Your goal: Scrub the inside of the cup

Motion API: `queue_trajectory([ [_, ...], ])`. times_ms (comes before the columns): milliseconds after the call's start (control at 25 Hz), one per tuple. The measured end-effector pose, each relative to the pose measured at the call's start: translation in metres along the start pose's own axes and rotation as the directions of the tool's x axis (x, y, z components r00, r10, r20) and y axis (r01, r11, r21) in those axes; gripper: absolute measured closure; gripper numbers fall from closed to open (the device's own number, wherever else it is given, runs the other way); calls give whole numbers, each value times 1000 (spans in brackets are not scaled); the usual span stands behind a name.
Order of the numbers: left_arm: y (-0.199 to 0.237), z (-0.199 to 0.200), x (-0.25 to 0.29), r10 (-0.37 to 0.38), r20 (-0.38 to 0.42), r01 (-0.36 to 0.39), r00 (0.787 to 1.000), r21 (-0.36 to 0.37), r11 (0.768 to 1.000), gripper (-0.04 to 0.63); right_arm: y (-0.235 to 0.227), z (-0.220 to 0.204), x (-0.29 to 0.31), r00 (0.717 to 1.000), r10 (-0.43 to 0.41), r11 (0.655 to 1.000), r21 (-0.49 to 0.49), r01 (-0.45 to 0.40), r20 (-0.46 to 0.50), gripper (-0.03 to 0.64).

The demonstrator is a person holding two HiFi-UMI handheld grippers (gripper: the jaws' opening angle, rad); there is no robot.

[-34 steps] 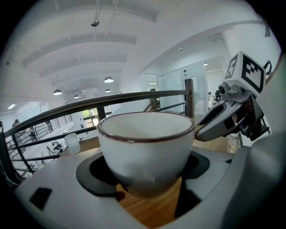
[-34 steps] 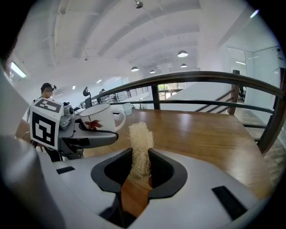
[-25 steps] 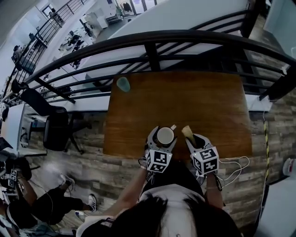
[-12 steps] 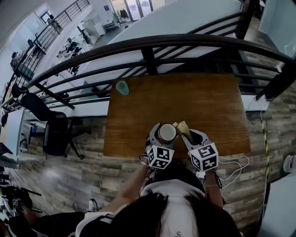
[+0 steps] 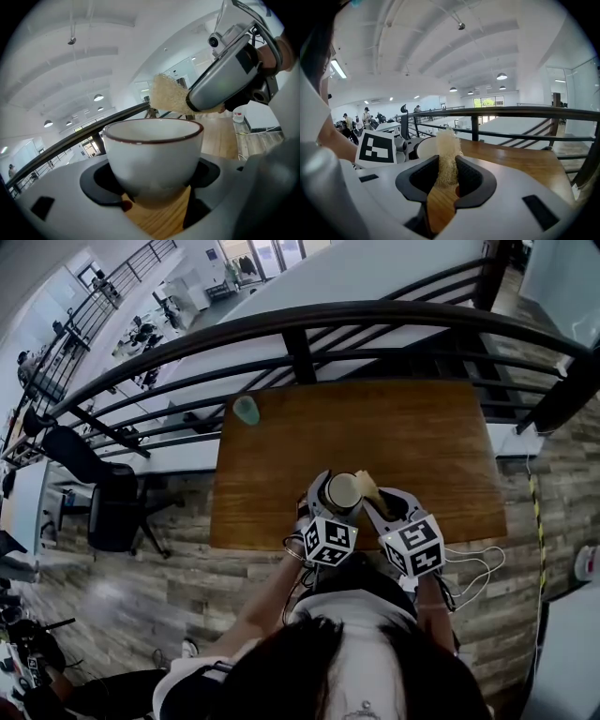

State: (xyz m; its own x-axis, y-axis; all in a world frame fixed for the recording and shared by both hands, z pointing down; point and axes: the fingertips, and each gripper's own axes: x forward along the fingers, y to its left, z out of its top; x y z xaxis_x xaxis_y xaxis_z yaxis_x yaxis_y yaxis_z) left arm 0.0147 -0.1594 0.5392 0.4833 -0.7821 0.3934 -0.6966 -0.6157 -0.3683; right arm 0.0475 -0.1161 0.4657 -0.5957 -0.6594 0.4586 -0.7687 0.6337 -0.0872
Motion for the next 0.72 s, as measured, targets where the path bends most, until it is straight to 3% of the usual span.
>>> queue_trajectory([
  [240, 1, 10, 2, 29, -2, -29, 1000, 104, 994, 189, 8, 4, 0, 999, 30, 998, -52, -31, -29, 494],
  [480, 9, 24, -8, 65, -15, -62, 998, 160, 985, 189, 22, 2, 5, 993, 46, 991, -121, -58, -105, 494],
  [720, 7, 18, -15, 83, -15, -76, 996, 245, 966, 189, 32, -6, 11, 977, 71, 987, -127, -98, -202, 494],
])
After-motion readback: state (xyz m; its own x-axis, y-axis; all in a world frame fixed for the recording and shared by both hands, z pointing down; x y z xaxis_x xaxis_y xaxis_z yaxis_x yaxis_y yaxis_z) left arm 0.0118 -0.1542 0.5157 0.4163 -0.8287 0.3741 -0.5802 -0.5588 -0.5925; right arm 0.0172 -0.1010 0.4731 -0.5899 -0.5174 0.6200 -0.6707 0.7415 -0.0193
